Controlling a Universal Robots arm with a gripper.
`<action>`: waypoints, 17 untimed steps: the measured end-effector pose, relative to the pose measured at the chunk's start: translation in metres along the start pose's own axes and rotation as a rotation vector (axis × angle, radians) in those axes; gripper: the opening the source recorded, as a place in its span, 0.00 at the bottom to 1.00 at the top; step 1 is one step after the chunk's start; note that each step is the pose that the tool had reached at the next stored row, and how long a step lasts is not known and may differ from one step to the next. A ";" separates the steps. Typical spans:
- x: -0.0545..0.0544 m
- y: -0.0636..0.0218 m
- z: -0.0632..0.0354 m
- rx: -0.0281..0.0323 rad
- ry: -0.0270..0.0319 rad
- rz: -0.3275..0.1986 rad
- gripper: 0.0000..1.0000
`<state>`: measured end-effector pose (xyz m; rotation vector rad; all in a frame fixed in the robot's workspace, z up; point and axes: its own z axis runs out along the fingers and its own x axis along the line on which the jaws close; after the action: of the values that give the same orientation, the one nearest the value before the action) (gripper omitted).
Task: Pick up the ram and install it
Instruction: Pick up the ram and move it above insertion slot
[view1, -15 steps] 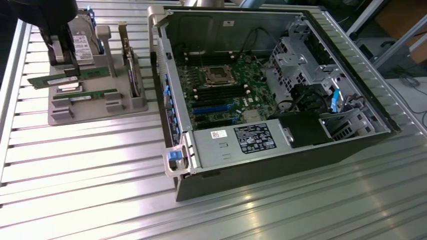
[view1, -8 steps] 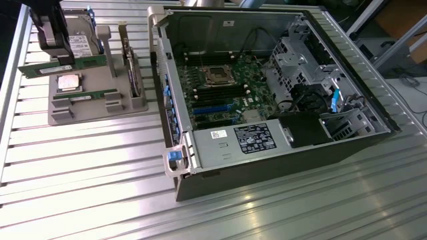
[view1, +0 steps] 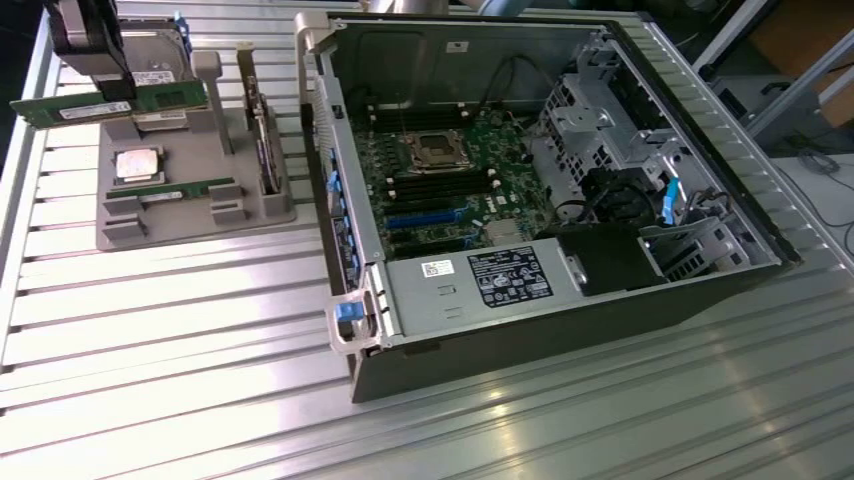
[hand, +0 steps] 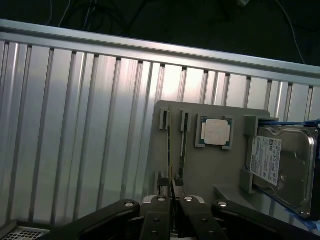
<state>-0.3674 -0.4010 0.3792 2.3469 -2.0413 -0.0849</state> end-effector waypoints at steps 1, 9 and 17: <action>0.000 0.0001 -0.0017 0.0000 0.0001 0.000 0.13; 0.000 0.0011 -0.0172 0.0002 -0.0001 0.000 0.13; 0.000 0.0001 -0.0176 -0.0002 0.0001 0.000 0.13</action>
<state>-0.3664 -0.4010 0.3968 2.3466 -2.0412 -0.0849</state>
